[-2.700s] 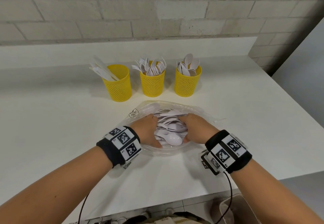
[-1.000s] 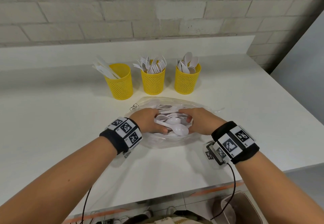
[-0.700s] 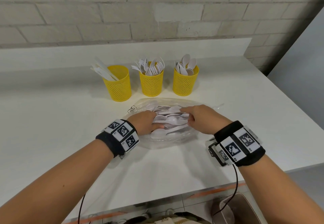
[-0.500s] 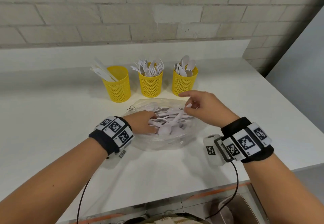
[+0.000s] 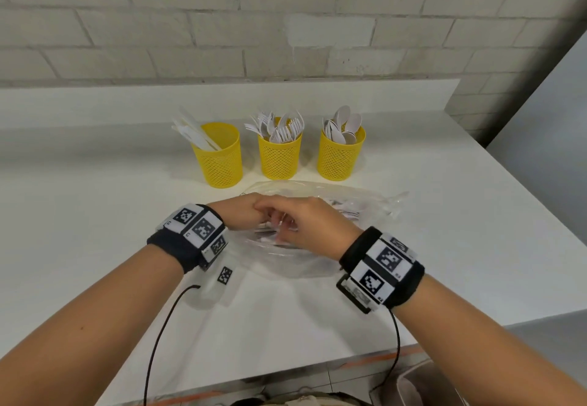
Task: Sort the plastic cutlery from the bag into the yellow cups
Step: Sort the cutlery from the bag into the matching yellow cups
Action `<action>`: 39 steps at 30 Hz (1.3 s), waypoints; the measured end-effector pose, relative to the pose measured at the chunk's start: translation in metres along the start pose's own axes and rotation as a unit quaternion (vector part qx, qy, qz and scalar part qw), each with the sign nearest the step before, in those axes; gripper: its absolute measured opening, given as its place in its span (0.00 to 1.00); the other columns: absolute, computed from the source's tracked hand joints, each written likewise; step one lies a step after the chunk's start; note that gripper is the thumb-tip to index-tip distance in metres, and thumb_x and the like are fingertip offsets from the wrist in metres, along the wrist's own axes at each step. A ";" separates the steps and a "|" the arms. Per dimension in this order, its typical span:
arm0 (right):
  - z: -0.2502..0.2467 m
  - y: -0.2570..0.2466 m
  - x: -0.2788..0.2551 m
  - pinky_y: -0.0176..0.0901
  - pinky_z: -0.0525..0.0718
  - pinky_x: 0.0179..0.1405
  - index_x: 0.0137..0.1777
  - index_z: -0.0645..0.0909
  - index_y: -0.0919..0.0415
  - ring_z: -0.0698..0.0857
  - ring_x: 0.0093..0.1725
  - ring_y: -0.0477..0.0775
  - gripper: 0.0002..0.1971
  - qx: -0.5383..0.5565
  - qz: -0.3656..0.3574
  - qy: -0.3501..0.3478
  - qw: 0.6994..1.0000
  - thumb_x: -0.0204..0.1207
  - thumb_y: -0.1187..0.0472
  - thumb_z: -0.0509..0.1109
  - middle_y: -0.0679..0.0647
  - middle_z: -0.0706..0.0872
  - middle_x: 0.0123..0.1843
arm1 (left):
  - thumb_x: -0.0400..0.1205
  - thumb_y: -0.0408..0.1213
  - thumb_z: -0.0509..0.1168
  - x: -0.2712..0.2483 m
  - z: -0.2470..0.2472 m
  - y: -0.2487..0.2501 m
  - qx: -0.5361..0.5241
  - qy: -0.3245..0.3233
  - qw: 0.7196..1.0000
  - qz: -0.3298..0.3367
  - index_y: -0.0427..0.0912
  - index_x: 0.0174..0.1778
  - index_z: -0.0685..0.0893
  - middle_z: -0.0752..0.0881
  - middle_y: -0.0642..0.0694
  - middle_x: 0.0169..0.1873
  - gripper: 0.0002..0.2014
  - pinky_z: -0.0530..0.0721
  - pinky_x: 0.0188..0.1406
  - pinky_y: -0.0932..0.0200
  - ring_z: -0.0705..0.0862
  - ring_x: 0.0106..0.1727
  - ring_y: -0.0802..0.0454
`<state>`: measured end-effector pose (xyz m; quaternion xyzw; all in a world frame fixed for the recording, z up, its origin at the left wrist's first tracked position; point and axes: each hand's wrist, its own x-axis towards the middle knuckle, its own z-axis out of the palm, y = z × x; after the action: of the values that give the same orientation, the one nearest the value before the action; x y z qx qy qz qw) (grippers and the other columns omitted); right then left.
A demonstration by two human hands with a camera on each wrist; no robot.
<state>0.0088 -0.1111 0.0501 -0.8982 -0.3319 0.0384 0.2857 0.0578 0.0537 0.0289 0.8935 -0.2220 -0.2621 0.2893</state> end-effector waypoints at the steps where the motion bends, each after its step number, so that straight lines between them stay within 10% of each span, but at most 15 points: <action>1: 0.000 0.003 -0.001 0.44 0.82 0.50 0.68 0.77 0.52 0.85 0.44 0.51 0.27 0.022 0.031 -0.003 0.999 0.69 0.66 0.76 0.52 0.87 0.49 | 0.82 0.33 0.57 -0.001 0.001 0.000 -0.007 0.002 1.000 -0.014 0.46 0.46 0.83 0.83 0.44 0.55 0.10 0.75 0.62 0.55 0.79 0.57 0.50; 7: -0.025 0.033 -0.011 0.45 0.79 0.54 0.58 0.81 0.57 0.83 0.54 0.56 0.15 -0.137 0.210 -0.033 0.968 0.71 0.63 0.72 0.53 0.86 0.50 | 0.73 0.59 0.70 0.008 0.025 0.007 0.069 0.004 0.997 -0.043 0.47 0.68 0.78 0.82 0.49 0.62 0.30 0.76 0.62 0.57 0.80 0.60 0.51; 13: -0.012 0.045 -0.021 0.45 0.79 0.56 0.62 0.79 0.65 0.84 0.61 0.60 0.19 -0.248 0.272 -0.194 0.909 0.73 0.58 0.73 0.60 0.85 0.61 | 0.67 0.57 0.75 0.018 0.048 0.027 0.271 -0.003 0.960 -0.078 0.41 0.69 0.71 0.74 0.42 0.64 0.39 0.77 0.61 0.50 0.76 0.63 0.43; 22: -0.015 0.057 -0.029 0.45 0.72 0.68 0.77 0.64 0.61 0.75 0.72 0.60 0.35 -0.159 0.271 -0.204 0.927 0.72 0.59 0.75 0.59 0.75 0.74 | 0.66 0.49 0.75 0.022 0.052 0.028 0.275 0.006 0.958 -0.080 0.42 0.59 0.72 0.80 0.44 0.55 0.30 0.82 0.52 0.50 0.81 0.53 0.43; 35: -0.019 0.063 -0.029 0.42 0.76 0.46 0.60 0.82 0.63 0.81 0.45 0.53 0.22 -0.062 0.269 -0.146 0.950 0.65 0.64 0.79 0.52 0.83 0.44 | 0.68 0.44 0.78 0.022 0.045 0.023 0.155 -0.006 0.984 -0.088 0.39 0.72 0.71 0.79 0.41 0.67 0.38 0.78 0.59 0.55 0.79 0.65 0.44; 39: -0.028 0.063 -0.036 0.38 0.76 0.53 0.68 0.78 0.61 0.81 0.47 0.48 0.24 -0.004 0.265 -0.110 0.958 0.72 0.58 0.75 0.55 0.87 0.52 | 0.69 0.43 0.78 0.021 0.049 0.023 0.146 0.020 0.985 -0.087 0.39 0.73 0.72 0.80 0.42 0.67 0.37 0.77 0.56 0.58 0.79 0.65 0.44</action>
<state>0.0238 -0.1860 0.0354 -0.9453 -0.1114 0.2102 0.2230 0.0386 0.0059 0.0025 0.9471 -0.1735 -0.2329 0.1368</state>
